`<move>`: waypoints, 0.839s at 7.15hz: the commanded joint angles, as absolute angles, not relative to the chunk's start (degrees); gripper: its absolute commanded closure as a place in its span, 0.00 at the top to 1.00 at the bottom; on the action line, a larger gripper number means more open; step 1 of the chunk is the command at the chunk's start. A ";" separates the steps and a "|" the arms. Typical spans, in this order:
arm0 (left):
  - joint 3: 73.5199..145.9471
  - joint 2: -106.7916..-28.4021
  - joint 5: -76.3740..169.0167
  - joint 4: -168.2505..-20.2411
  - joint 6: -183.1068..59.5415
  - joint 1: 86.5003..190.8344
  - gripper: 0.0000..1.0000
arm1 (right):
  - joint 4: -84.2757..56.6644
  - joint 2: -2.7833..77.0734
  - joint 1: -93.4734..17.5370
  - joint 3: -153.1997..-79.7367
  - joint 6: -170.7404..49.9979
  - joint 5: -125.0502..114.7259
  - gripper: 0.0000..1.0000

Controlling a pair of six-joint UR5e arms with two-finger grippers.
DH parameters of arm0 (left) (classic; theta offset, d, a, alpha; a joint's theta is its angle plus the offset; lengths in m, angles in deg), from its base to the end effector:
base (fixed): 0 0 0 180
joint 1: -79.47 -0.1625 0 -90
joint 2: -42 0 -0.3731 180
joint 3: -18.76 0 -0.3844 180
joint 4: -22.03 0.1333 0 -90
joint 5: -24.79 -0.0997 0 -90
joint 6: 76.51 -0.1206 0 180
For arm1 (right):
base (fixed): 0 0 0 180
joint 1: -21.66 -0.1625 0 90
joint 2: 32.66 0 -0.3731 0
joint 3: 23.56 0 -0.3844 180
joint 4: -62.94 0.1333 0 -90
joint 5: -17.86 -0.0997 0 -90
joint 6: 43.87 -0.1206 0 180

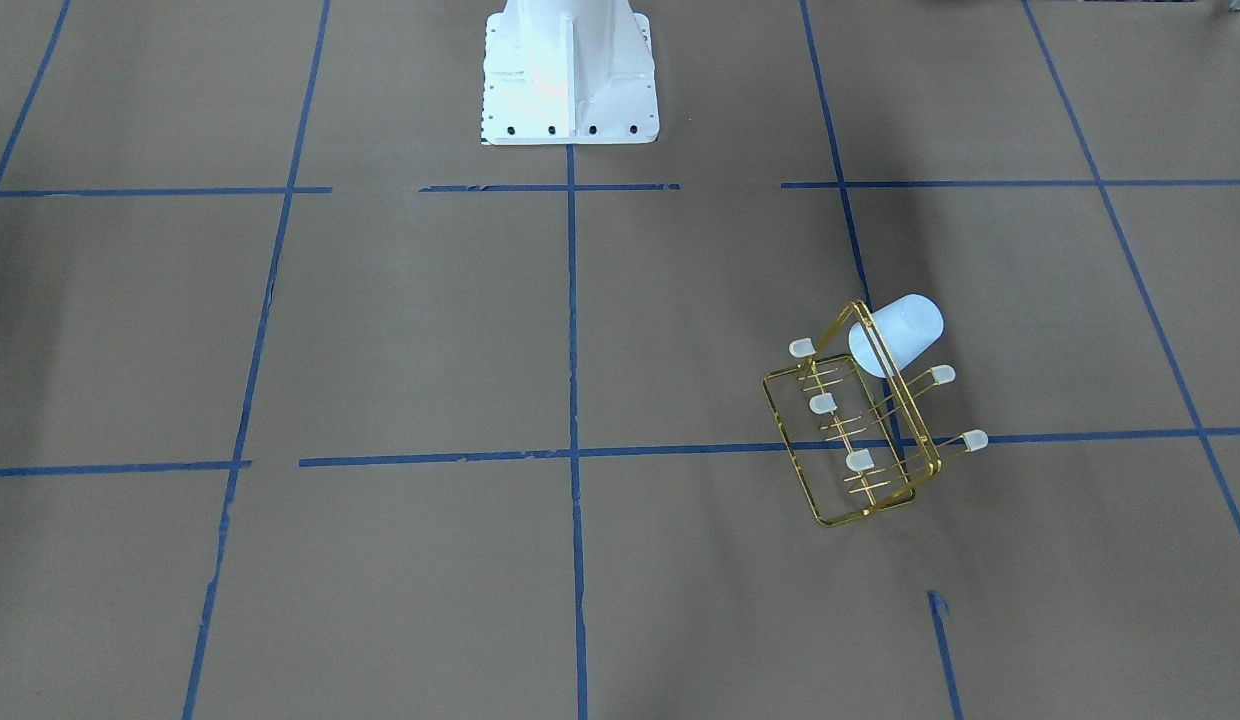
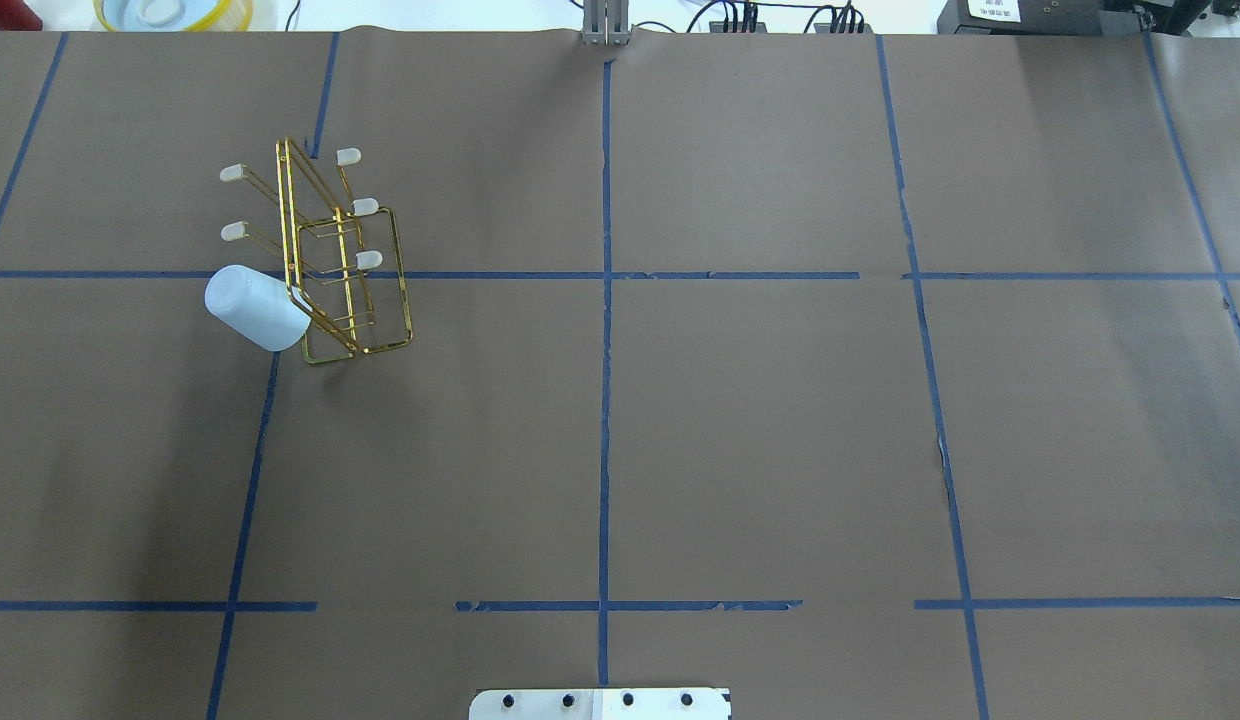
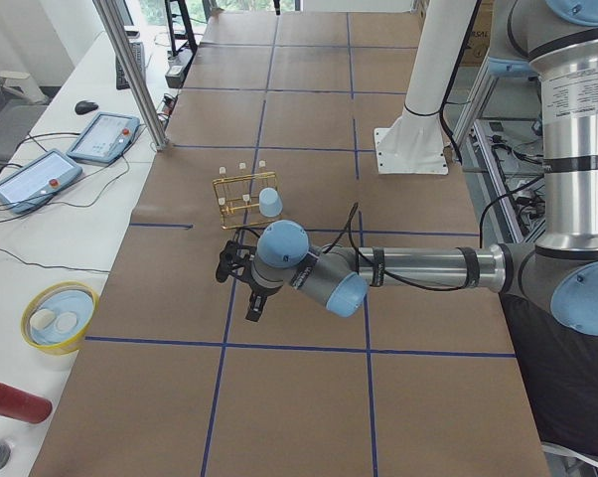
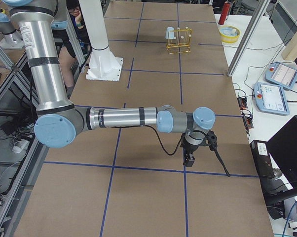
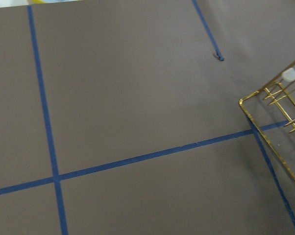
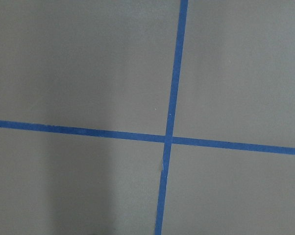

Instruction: Hang cup on cup holder

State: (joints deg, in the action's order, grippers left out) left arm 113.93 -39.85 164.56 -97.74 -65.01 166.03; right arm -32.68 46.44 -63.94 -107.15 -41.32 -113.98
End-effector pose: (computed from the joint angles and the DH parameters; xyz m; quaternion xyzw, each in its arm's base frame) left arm -0.0138 -0.4567 0.5764 0.1552 0.4332 0.0352 0.8871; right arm 0.0104 -0.5541 0.5906 -0.0150 -0.3569 -0.0531 0.9325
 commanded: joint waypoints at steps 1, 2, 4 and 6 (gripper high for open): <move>113.24 -40.00 159.29 -84.05 -77.84 167.00 1.00 | -32.68 46.44 -63.94 -107.15 -41.32 -113.98 1.00; 113.51 -41.22 157.87 -76.65 -82.27 167.10 1.00 | -32.68 46.44 -63.94 -107.15 -41.32 -113.98 1.00; 113.68 -45.26 158.55 -69.74 -82.14 171.29 1.00 | -32.68 46.44 -63.94 -107.15 -41.32 -113.98 1.00; 112.38 -45.54 158.12 -70.07 -81.70 171.14 1.00 | -32.68 46.44 -63.94 -107.15 -41.32 -113.98 1.00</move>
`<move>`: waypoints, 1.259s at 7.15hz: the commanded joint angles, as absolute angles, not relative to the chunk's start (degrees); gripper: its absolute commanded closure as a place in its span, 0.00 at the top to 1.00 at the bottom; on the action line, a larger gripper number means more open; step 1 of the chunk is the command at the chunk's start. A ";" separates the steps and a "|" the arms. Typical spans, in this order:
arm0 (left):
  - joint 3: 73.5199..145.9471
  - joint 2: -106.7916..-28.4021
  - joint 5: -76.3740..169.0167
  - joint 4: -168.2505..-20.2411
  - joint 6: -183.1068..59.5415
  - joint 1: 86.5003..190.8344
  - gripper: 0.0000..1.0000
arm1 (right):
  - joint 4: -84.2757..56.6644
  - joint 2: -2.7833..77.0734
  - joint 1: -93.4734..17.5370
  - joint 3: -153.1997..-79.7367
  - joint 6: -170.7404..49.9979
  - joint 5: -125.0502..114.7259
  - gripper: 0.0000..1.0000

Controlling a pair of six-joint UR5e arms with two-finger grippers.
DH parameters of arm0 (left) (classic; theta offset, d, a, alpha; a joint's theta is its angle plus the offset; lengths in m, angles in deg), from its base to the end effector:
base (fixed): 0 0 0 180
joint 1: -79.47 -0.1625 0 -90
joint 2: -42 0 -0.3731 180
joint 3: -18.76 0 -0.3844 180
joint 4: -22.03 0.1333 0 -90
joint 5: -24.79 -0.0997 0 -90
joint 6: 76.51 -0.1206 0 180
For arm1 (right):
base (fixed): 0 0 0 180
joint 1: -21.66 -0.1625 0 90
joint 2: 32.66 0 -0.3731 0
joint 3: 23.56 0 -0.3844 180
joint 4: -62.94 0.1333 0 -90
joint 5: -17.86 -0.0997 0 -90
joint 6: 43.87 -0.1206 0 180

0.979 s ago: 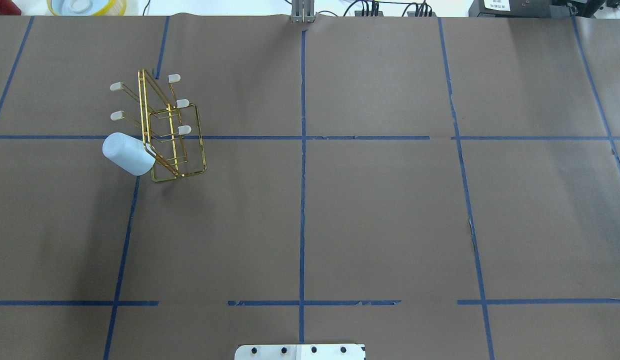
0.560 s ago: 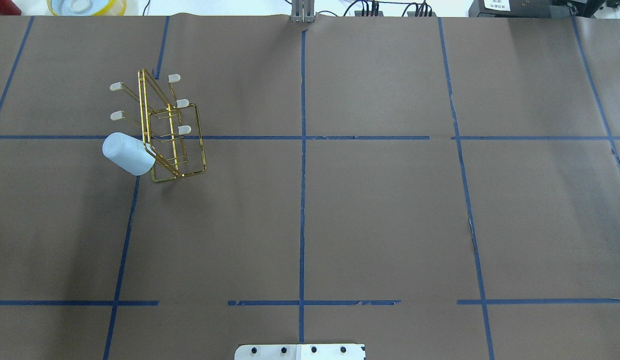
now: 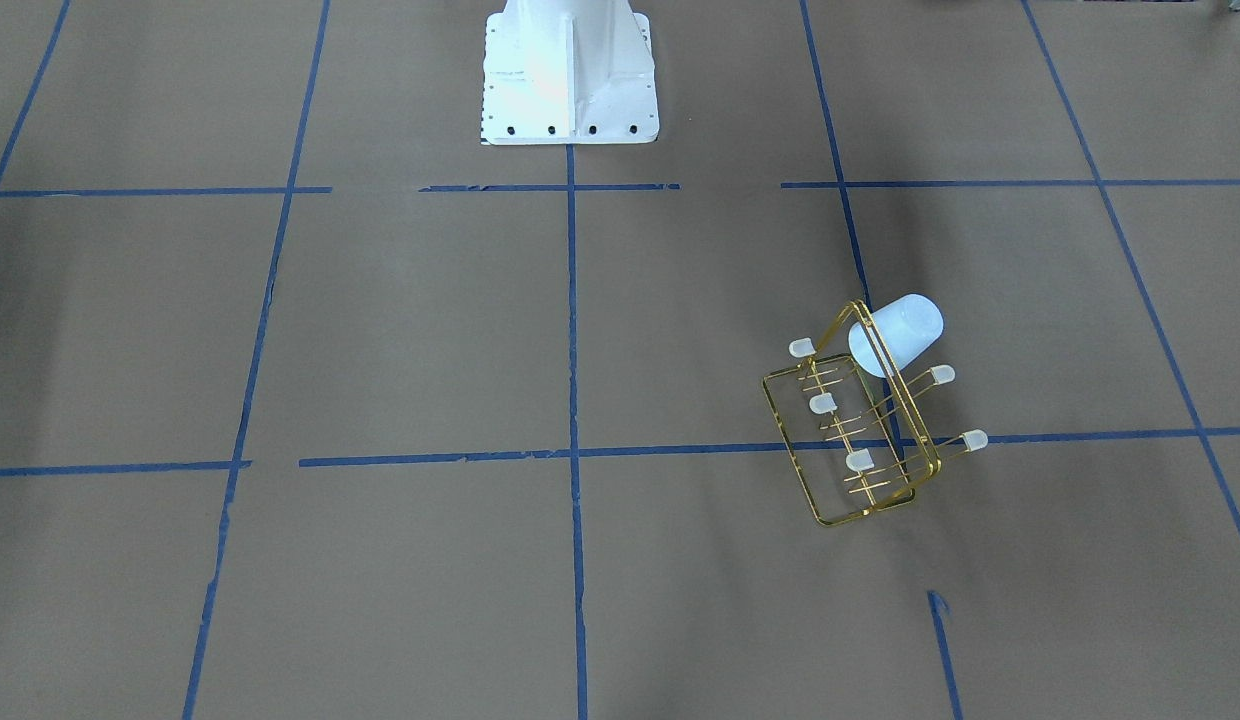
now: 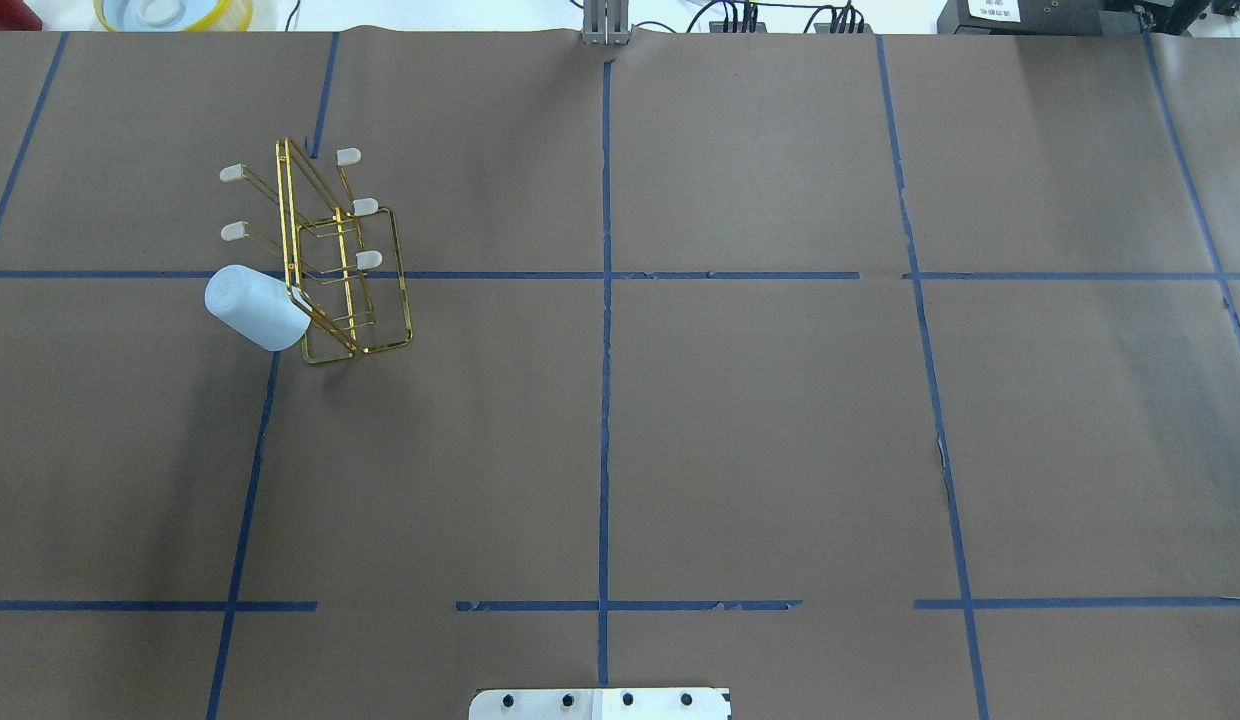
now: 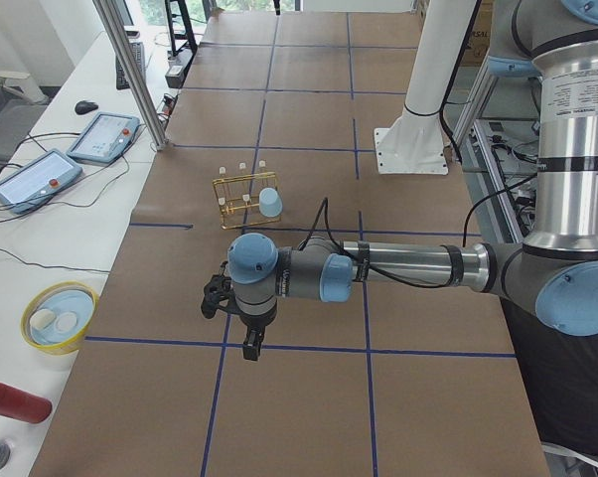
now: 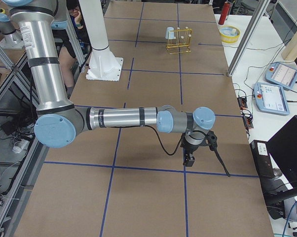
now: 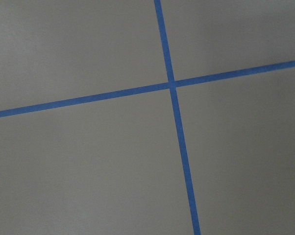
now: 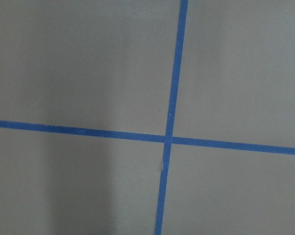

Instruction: Hang cup on cup holder

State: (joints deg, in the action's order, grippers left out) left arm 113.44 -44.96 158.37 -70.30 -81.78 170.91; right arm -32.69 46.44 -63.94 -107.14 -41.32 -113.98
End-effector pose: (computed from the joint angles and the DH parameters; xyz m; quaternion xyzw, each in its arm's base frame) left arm -0.0620 -0.4686 0.6043 0.0538 0.3685 0.0439 0.9270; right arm 0.0104 -0.5541 0.5907 -0.0151 -0.3568 -0.0530 0.9325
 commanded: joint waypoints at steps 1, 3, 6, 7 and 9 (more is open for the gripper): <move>112.63 -45.72 158.21 -70.25 -81.70 171.14 1.00 | -32.68 46.44 -63.94 -107.15 -41.32 -113.98 1.00; 111.41 -46.77 158.21 -70.34 -81.79 171.05 1.00 | -32.68 46.44 -63.94 -107.15 -41.32 -113.98 1.00; 111.22 -48.62 157.68 -70.43 -82.57 170.97 1.00 | -32.68 46.44 -63.94 -107.15 -41.32 -113.98 1.00; 111.40 -48.70 157.68 -70.51 -82.58 170.97 1.00 | -32.68 46.44 -63.94 -107.15 -41.32 -113.98 1.00; 111.31 -48.71 157.94 -70.69 -82.58 170.97 1.00 | -32.68 46.44 -63.94 -107.15 -41.32 -113.98 1.00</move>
